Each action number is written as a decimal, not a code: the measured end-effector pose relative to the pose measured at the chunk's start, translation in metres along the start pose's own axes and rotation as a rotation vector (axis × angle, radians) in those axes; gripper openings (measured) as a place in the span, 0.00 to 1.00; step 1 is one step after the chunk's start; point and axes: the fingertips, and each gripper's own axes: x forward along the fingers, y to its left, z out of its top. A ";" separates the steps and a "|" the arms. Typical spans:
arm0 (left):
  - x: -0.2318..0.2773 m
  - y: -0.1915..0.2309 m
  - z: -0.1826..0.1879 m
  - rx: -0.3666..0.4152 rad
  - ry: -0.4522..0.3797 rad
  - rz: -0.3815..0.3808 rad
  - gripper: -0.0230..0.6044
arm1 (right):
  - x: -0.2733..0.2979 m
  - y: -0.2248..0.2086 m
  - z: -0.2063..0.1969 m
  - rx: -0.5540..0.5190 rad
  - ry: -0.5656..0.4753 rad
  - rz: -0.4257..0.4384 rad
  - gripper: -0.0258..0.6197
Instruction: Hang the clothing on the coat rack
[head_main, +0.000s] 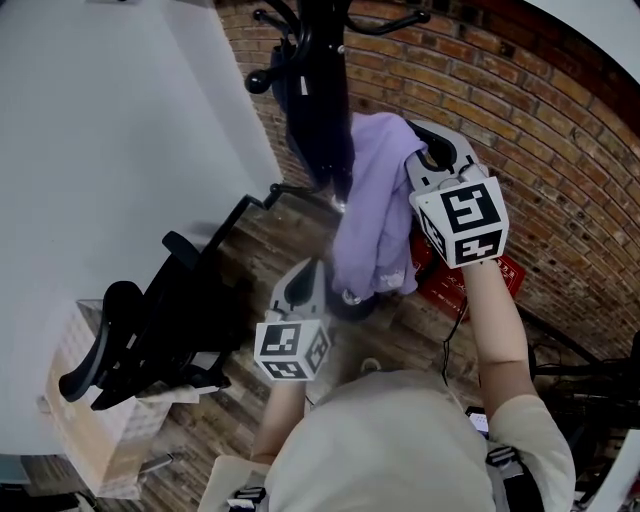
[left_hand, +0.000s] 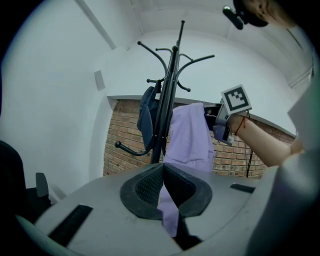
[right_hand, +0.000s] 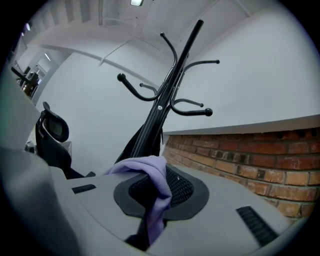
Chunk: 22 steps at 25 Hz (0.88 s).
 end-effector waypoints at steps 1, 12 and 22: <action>0.000 0.001 0.000 -0.001 -0.001 0.003 0.04 | 0.003 0.002 -0.009 0.002 0.017 0.008 0.07; 0.004 0.003 -0.001 -0.005 -0.002 0.024 0.04 | 0.024 0.021 -0.081 0.050 0.149 0.076 0.07; 0.003 0.008 -0.002 -0.001 -0.001 0.037 0.04 | 0.025 0.027 -0.156 0.069 0.294 0.105 0.07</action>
